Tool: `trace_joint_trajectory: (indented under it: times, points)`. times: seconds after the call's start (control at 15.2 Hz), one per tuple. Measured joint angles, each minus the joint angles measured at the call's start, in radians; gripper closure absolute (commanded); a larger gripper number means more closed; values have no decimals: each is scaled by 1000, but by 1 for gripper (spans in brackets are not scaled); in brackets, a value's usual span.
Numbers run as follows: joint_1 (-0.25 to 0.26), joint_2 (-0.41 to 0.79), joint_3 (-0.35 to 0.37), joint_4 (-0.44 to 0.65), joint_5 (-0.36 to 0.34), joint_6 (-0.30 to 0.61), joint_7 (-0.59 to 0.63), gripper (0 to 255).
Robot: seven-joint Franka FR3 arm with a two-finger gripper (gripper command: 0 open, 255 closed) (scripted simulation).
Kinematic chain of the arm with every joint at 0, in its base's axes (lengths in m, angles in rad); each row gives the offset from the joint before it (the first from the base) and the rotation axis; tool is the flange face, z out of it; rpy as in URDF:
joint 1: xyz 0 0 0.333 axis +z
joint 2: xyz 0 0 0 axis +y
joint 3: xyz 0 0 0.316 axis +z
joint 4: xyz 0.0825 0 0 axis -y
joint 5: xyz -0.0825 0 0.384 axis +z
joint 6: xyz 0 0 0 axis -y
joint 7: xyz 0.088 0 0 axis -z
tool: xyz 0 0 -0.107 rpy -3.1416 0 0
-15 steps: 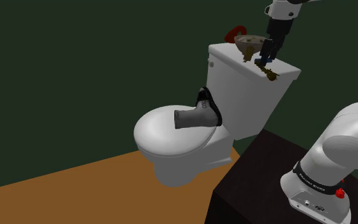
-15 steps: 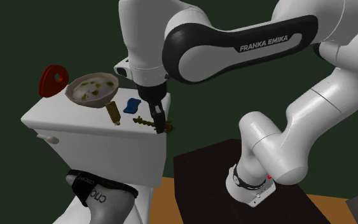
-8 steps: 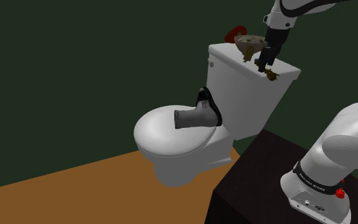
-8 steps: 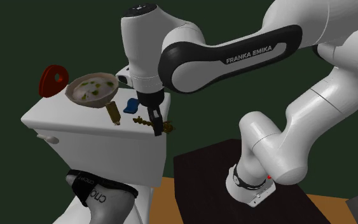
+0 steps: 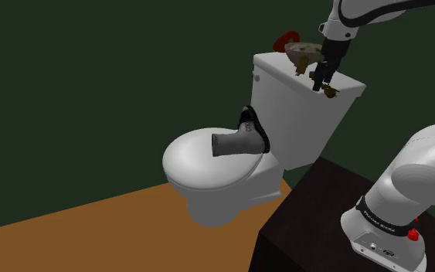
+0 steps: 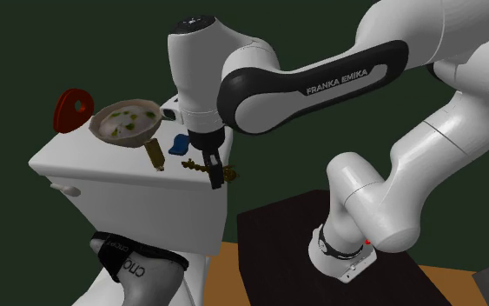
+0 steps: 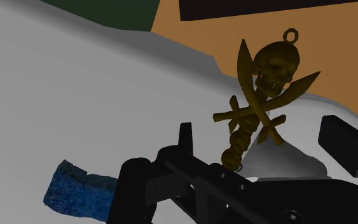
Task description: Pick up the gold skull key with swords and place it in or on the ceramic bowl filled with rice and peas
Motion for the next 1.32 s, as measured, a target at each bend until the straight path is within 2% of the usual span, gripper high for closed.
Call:
trace_joint_trajectory:
  times: [0.07, 0.73, 1.32]
  points:
    - [0, 0, 0, 0, 0, 0, 0, 255]
    - [0, -1, 0, 1, -1, 0, 0, 255]
    - [7, 3, 14, 108, 13, -104, -6, 255]
